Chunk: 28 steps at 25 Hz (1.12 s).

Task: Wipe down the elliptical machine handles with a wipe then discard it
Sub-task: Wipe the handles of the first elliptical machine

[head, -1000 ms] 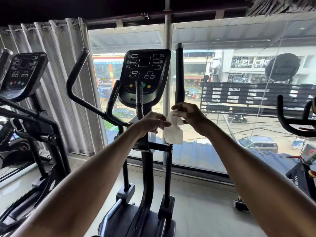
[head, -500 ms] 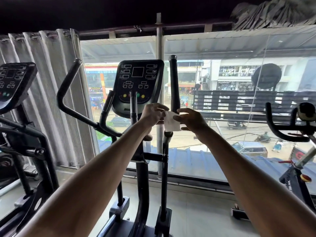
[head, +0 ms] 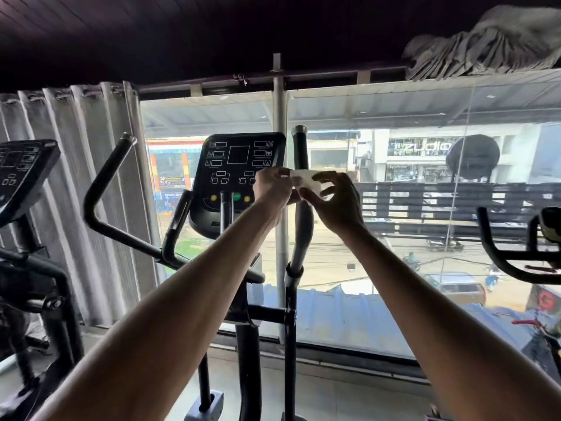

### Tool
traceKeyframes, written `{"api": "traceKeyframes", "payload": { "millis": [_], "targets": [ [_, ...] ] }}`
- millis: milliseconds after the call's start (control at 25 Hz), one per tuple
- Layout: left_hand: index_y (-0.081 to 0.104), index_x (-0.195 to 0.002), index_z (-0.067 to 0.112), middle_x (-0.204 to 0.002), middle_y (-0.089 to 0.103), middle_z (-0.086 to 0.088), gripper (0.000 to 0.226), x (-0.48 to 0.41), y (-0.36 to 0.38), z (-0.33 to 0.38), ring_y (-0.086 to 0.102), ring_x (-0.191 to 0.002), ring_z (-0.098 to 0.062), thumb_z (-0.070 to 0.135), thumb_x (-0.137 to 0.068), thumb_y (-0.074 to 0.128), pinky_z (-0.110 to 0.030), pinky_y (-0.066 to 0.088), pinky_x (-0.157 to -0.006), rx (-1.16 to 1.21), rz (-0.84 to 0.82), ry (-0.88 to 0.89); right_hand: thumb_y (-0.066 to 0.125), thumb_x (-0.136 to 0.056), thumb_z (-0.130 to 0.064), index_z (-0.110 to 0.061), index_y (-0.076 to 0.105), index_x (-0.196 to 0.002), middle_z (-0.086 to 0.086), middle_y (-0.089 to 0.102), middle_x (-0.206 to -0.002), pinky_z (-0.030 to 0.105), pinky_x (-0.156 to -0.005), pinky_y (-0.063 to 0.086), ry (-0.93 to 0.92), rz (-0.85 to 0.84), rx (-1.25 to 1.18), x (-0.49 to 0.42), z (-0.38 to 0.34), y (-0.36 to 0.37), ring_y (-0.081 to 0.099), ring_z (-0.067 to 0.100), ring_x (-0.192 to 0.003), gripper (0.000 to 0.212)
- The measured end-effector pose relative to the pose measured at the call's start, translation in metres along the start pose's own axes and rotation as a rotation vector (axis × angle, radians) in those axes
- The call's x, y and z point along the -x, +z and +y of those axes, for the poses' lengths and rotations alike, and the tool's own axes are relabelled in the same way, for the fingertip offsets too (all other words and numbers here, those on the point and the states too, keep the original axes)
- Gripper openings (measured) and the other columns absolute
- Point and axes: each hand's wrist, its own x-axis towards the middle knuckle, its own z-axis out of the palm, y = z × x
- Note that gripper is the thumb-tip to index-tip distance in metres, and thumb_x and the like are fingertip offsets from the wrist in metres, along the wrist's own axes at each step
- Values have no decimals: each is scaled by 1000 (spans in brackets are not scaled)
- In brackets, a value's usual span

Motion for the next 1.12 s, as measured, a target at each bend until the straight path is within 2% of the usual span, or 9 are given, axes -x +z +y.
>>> {"api": "traceKeyframes", "payload": {
  "millis": [80, 160, 280, 360, 520, 600, 720, 880, 1120],
  "targets": [
    [72, -101, 3, -98, 76, -18, 23, -16, 16, 8, 77, -86, -32, 2, -80, 82, -42, 66, -72, -16, 12, 26, 79, -83, -40, -21, 70, -114, -8, 68, -113, 21, -74, 55, 36, -91, -113, -18, 10, 3, 67, 5, -80, 38],
    [76, -95, 10, -95, 78, -16, 12, -29, 27, 11, 78, -88, -29, 9, -83, 80, -41, 64, -80, 10, -13, 43, 74, -88, -37, -23, 74, -108, -10, 75, -104, 32, -80, 57, 18, -19, -153, -42, 27, 8, 72, 9, -80, 24],
    [75, -92, 18, -86, 77, -1, 5, -48, 39, 0, 70, -76, -13, 19, -92, 70, -29, 53, -70, -157, 118, 157, 69, -90, -25, -19, 78, -96, -1, 78, -94, 24, -77, 31, -11, 125, -8, -83, 54, 10, 71, 22, -90, 12],
    [69, -101, 21, -86, 68, 6, 10, -59, 43, -17, 61, -78, -10, 26, -93, 66, -29, 49, -71, -370, 216, 158, 68, -92, -23, -17, 79, -99, 5, 78, -97, 25, -73, 25, 8, 153, 38, -114, 69, 13, 69, 27, -94, 15],
    [55, -128, 22, -117, 68, -10, 58, -80, 50, -47, 67, -107, -30, 51, -80, 69, -46, 55, -94, -421, 139, -115, 76, -84, -10, -11, 74, -102, 14, 75, -102, 34, -82, 55, -260, 174, 8, -157, 82, 35, 72, 33, -91, 18],
    [54, -125, 14, -104, 71, -13, 55, -88, 59, -56, 73, -87, -27, 39, -81, 76, -42, 59, -78, -359, 81, -139, 78, -83, -9, -8, 74, -102, 15, 73, -107, 33, -84, 56, -365, 110, -32, -172, 87, 53, 72, 30, -93, 19],
    [55, -113, 8, -78, 67, -13, 36, -99, 69, -67, 66, -54, -22, 20, -84, 74, -35, 56, -55, -294, 165, -112, 71, -93, -29, -4, 75, -110, 12, 67, -126, 20, -94, 43, -388, -123, 6, -174, 97, 70, 68, 22, -108, 31],
    [56, -105, 13, -74, 65, -10, 27, -106, 81, -66, 59, -42, -17, 30, -90, 70, -26, 48, -42, -419, 290, -42, 71, -91, -21, -7, 75, -110, 11, 67, -119, 34, -88, 56, -482, -86, 0, -181, 111, 76, 67, 27, -105, 23],
    [54, -92, 22, -65, 64, -5, 29, -107, 85, -75, 58, -41, -21, 49, -94, 64, -29, 48, -43, -544, 368, 82, 74, -90, -16, -4, 77, -107, 9, 66, -115, 24, -85, 50, -567, -68, -37, -192, 119, 77, 67, 26, -102, 21]
  ]
}}
